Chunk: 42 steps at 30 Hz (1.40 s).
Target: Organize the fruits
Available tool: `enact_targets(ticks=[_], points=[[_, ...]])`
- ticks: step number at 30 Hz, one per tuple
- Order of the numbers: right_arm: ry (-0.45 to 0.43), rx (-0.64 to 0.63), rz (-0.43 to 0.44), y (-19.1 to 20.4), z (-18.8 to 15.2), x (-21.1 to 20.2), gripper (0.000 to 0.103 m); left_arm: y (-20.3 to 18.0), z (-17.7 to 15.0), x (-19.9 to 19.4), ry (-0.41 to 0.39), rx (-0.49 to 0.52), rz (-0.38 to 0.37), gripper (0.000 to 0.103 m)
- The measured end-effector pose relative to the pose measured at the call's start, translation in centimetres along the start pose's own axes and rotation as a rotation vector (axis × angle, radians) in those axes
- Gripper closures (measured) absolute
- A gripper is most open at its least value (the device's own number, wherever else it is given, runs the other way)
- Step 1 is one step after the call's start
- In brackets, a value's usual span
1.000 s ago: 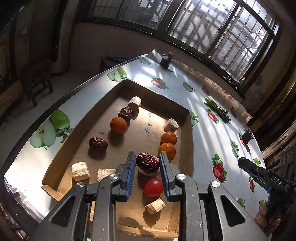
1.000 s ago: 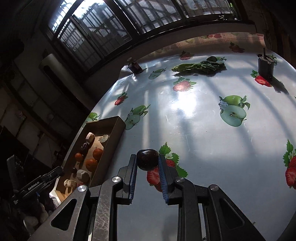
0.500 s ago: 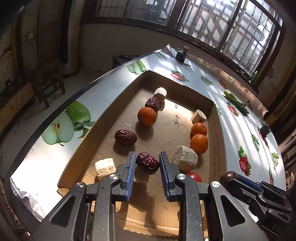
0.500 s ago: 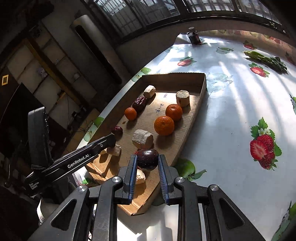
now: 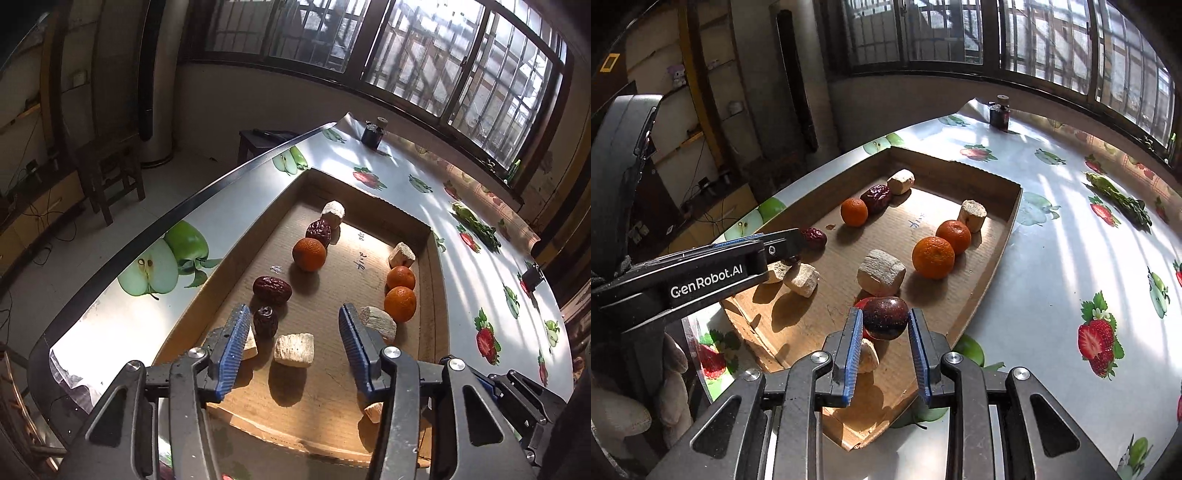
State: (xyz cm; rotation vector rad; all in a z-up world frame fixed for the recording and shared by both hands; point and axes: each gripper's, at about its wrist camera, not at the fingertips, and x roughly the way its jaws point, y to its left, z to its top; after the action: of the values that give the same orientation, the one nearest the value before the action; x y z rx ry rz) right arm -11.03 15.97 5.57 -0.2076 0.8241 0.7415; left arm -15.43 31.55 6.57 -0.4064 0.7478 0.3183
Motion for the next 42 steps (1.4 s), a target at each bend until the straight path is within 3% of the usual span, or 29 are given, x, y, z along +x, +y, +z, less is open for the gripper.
enact_targets(ticks=[2,3,12,15,26,29,32,35,42], points=[[-0.014,0.011,0.001,-0.2,0.0,-0.3,0.049,-0.3,0.0,-0.7,-0.022,0.014,0.016,0.049],[-0.025,0.015,0.003,-0.2,-0.1,-0.6,0.047,-0.6,0.1,-1.0,-0.036,0.026,0.031,0.048],[-0.086,0.056,-0.020,-0.8,-0.6,-3.5,0.037,-2.5,0.1,-3.8,-0.170,0.110,0.193,0.025],[-0.098,0.080,-0.045,-1.4,-1.0,-4.4,0.037,-2.9,0.1,-4.2,-0.180,0.124,0.224,0.017],[-0.097,0.186,-0.096,-3.8,-2.6,-5.6,0.032,-4.4,-0.4,-5.1,-0.200,0.150,0.238,0.015],[-0.107,0.182,-0.124,-3.7,-2.9,-6.0,0.031,-4.9,-0.7,-6.0,-0.254,0.153,0.256,0.014],[-0.124,0.158,-0.145,-3.3,-3.1,-6.4,0.028,-5.5,-1.1,-7.2,-0.321,0.148,0.301,0.002],[-0.141,0.129,-0.158,-2.7,-3.1,-6.8,0.028,-5.7,-1.5,-8.1,-0.348,0.135,0.317,0.001],[-0.154,0.122,-0.163,-2.5,-3.2,-7.1,0.021,-5.5,-1.8,-8.1,-0.313,0.124,0.255,0.001]])
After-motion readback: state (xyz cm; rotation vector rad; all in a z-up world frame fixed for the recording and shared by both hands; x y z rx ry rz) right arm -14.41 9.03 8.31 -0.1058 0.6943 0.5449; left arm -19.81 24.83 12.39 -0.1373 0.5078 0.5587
